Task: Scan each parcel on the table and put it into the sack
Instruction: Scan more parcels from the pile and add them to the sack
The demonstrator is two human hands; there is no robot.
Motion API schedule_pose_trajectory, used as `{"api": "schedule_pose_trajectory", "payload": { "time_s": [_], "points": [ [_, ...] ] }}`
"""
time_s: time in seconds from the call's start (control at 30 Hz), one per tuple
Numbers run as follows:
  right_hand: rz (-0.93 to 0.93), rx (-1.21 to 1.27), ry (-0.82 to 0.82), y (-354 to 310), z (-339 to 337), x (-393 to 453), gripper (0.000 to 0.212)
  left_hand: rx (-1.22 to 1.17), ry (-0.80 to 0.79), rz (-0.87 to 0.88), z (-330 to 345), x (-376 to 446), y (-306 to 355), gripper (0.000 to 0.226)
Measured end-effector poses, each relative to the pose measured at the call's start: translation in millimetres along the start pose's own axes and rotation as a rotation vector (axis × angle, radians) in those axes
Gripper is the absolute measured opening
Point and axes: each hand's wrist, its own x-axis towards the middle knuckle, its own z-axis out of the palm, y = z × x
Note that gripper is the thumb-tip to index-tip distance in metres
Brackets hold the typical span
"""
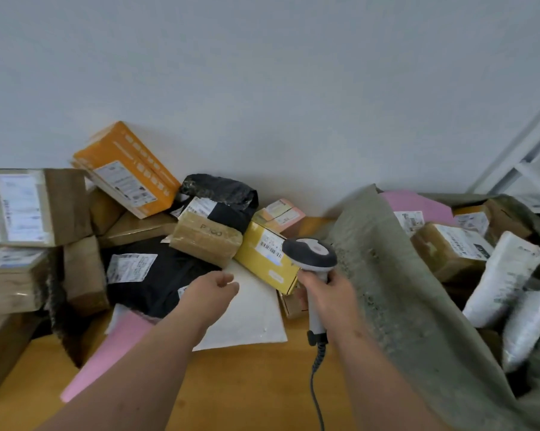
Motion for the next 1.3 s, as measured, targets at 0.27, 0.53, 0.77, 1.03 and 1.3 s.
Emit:
{"api": "schedule_pose_trajectory", "payload": {
  "time_s": [0.27,0.53,0.77,1.03,1.3],
  "points": [
    [-0.008,-0.051,-0.065,-17,6,59,0.007,-0.138,-0.053,-0.098,16,35,8,0.043],
    [0.059,-0.056,-0.167,-10,23,129,0.006,-0.249,-0.035,-0.226,47,79,20,0.050],
    [0.123,-0.003,-0.220,7,28,140,0.023,-0.417,-0.100,-0.324,74,96,32,0.051],
    [0.226,0.137,-0.316,15,20,121,0.023,-0.457,-0.119,-0.317,81,90,32,0.050],
    [0.201,0.144,-0.278,19,24,85,0.046,-0.549,-0.073,-0.254,63,55,22,0.015]
  ]
}}
